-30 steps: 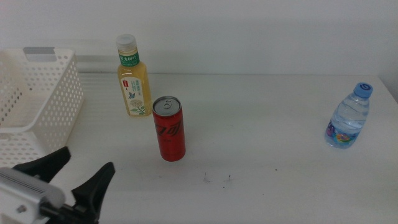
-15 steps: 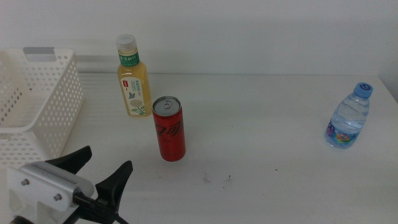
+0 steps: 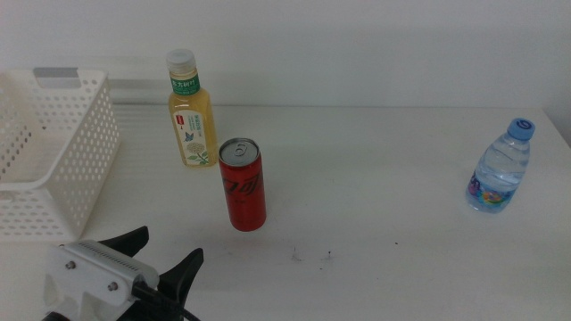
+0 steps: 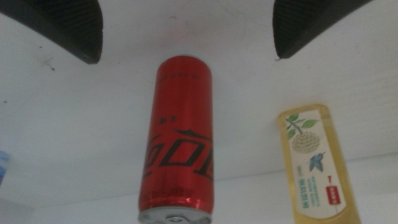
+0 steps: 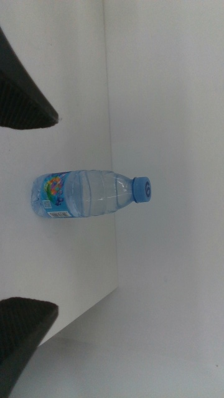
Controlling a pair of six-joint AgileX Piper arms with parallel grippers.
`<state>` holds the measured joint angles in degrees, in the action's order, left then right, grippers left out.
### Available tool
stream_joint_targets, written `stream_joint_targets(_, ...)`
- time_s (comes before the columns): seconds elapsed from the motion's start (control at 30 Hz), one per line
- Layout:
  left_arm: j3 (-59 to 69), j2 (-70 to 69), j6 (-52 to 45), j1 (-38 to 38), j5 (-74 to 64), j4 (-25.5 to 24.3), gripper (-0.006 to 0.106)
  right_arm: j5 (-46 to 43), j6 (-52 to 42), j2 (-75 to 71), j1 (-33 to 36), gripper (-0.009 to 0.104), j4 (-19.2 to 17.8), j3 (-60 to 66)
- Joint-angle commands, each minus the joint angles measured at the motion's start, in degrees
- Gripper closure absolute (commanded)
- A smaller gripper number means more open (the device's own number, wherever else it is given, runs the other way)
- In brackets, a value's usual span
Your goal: Use arms to grab the bottles and put them into the dustbin to the left of the table.
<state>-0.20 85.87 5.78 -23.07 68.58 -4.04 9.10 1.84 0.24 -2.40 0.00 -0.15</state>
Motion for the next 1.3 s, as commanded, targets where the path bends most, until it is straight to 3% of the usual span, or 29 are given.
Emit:
stream_joint_targets(0.0, 0.2, -0.08, 0.09, -0.39, 1.39, -0.22, 0.007, -0.46, -0.15, -0.24, -0.49, 0.002, 0.0, 0.15)
stream_joint_targets(0.6, -2.9, 0.04, 1.75, -0.39, -1.13, -3.94, 0.007, -0.46, -0.15, -0.24, -0.49, 0.002, 0.0, 0.15)
stream_joint_targets(0.83, -6.47, 0.27, 0.34, -0.39, -4.03, -2.71, 0.007, -0.46, -0.15, -0.24, -0.49, 0.002, 0.0, 0.15)
stream_joint_targets(1.27, -12.26, 13.31, 2.17, -0.39, 1.39, -3.43, 0.007, -0.46, -0.15, -0.24, -0.49, 0.002, 0.0, 0.15)
